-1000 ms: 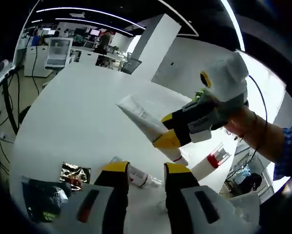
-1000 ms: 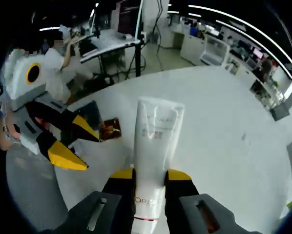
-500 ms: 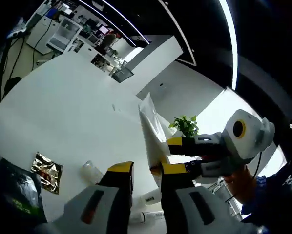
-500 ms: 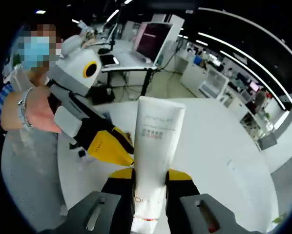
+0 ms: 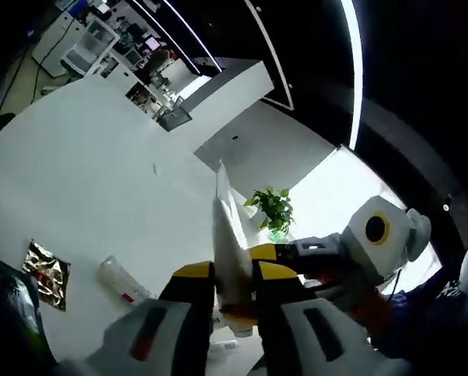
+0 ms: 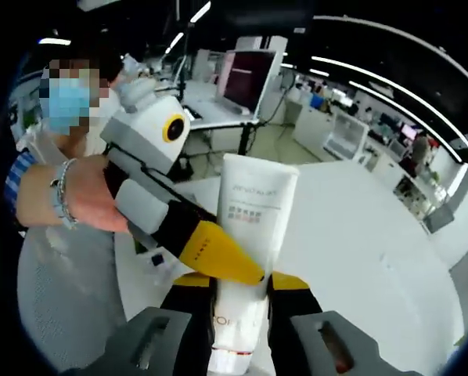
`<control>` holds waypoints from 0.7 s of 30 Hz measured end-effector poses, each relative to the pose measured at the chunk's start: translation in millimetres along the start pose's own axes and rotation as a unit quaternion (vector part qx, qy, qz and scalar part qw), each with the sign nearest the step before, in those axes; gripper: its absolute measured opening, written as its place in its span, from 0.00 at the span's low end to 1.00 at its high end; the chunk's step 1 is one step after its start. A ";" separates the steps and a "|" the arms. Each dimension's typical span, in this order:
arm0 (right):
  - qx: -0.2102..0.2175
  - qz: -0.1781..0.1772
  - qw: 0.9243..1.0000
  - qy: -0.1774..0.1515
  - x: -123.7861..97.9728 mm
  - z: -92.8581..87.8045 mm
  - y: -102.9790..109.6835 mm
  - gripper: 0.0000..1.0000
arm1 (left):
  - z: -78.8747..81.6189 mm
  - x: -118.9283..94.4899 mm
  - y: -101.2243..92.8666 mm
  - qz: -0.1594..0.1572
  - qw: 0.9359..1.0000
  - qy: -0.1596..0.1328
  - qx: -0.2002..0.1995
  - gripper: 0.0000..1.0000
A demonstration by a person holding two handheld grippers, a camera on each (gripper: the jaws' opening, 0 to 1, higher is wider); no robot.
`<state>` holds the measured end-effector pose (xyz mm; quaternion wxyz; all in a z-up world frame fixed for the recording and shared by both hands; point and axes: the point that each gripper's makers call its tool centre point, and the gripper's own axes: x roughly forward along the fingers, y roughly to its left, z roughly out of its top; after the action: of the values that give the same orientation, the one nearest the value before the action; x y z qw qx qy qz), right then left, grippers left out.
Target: Arrange the skincare products in the storage area until every visible bottle or jar stands upright without overlapping.
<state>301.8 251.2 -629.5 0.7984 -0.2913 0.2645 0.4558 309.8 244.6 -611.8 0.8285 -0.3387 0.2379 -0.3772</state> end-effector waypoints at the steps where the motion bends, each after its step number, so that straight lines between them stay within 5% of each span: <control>1: 0.002 0.001 1.000 -0.002 0.1 -0.2 1.2 0.23 | -0.5 0.4 0.0 0.003 1.000 0.001 0.000 0.12; 3: -0.011 -0.003 1.000 -0.005 1.1 -1.3 -2.3 0.26 | 1.0 1.9 -0.1 0.015 0.999 -0.002 0.045 0.10; 9: -0.029 0.020 0.997 -0.064 -14.6 5.8 -4.2 0.27 | 5.3 -1.3 -9.5 0.005 0.996 -0.011 0.088 0.09; 15: -0.029 0.037 0.995 -0.085 -41.5 6.2 -25.8 0.27 | 2.1 -3.0 -12.6 0.018 0.982 0.007 0.186 0.08; 19: -0.014 0.038 0.994 -0.099 -54.0 14.1 -41.9 0.27 | -2.9 -3.0 -11.1 0.020 0.985 0.010 0.170 0.08; 21: -0.018 0.039 0.992 -0.117 -60.7 21.0 -43.2 0.28 | -2.5 -4.2 -13.8 0.024 0.976 0.018 0.214 0.08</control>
<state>316.2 213.3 -563.6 0.7999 -0.2397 0.1725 0.5225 299.2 240.2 -602.7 0.8863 -0.1410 0.1741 -0.4054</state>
